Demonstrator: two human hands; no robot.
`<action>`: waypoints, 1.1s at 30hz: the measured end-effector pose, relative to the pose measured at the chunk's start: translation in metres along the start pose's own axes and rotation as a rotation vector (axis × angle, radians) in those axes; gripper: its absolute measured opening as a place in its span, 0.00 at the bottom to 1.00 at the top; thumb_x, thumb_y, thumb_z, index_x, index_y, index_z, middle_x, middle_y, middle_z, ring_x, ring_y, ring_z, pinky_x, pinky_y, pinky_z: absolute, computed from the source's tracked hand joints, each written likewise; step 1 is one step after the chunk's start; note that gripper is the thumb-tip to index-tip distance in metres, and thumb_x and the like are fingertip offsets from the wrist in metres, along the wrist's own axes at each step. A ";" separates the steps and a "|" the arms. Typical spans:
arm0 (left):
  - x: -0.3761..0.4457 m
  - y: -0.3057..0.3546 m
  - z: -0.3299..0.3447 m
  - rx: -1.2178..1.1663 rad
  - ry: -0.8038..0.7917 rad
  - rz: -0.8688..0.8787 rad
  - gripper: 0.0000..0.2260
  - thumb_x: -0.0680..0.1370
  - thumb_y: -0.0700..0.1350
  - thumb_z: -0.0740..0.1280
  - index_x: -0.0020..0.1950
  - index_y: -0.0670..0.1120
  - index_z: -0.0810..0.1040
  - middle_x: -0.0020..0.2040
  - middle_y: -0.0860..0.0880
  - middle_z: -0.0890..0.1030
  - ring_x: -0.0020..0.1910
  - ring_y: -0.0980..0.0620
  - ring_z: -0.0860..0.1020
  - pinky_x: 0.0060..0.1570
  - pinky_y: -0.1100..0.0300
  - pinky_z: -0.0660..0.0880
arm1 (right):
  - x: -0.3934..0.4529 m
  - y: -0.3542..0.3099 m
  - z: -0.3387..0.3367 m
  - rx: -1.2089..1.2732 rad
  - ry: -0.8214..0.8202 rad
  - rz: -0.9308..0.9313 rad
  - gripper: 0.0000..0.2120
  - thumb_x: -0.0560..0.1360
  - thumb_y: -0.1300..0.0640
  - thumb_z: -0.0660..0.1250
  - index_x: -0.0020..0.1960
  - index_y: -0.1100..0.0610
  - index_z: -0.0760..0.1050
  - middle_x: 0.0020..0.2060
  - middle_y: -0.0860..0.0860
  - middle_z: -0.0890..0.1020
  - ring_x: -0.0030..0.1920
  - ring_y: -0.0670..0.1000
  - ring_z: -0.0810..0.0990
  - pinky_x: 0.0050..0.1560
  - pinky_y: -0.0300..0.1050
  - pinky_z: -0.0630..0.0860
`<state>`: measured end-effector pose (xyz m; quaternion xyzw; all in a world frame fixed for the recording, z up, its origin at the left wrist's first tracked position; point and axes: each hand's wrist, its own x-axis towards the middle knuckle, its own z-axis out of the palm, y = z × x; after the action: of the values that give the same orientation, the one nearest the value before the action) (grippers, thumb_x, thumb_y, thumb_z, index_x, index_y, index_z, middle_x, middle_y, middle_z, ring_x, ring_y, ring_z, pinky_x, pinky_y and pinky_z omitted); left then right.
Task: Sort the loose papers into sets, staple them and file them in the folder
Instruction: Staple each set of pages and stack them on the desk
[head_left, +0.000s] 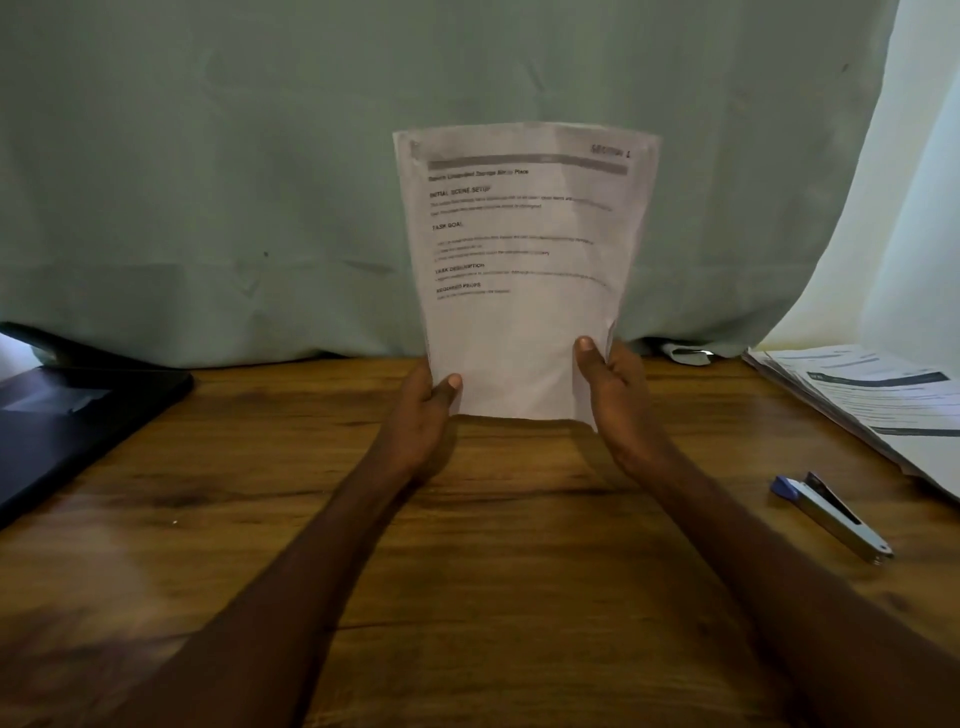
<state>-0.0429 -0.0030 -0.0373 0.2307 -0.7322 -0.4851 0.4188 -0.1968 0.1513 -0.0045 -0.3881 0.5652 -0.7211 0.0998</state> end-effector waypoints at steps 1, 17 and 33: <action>-0.001 -0.001 -0.001 0.060 -0.045 -0.020 0.13 0.87 0.49 0.61 0.71 0.54 0.72 0.57 0.63 0.78 0.56 0.63 0.79 0.45 0.72 0.74 | 0.000 0.003 0.000 -0.045 -0.028 0.000 0.06 0.86 0.50 0.59 0.57 0.42 0.75 0.45 0.32 0.83 0.50 0.34 0.82 0.42 0.26 0.76; 0.014 0.020 -0.041 -0.504 -0.073 -0.118 0.12 0.80 0.37 0.70 0.64 0.43 0.81 0.60 0.45 0.86 0.55 0.45 0.86 0.47 0.54 0.83 | 0.011 0.012 -0.027 -0.230 -0.457 0.495 0.18 0.76 0.50 0.75 0.62 0.56 0.77 0.53 0.51 0.87 0.54 0.54 0.86 0.59 0.53 0.82; 0.004 0.013 -0.027 -0.489 -0.390 -0.332 0.17 0.81 0.41 0.69 0.69 0.43 0.78 0.62 0.40 0.84 0.59 0.38 0.84 0.50 0.48 0.84 | 0.024 0.020 -0.022 0.015 -0.071 0.427 0.12 0.84 0.60 0.64 0.65 0.60 0.77 0.58 0.58 0.85 0.57 0.62 0.84 0.63 0.64 0.78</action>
<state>-0.0213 -0.0145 -0.0197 0.1426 -0.6132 -0.7423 0.2295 -0.2334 0.1465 -0.0132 -0.2841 0.6253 -0.6736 0.2730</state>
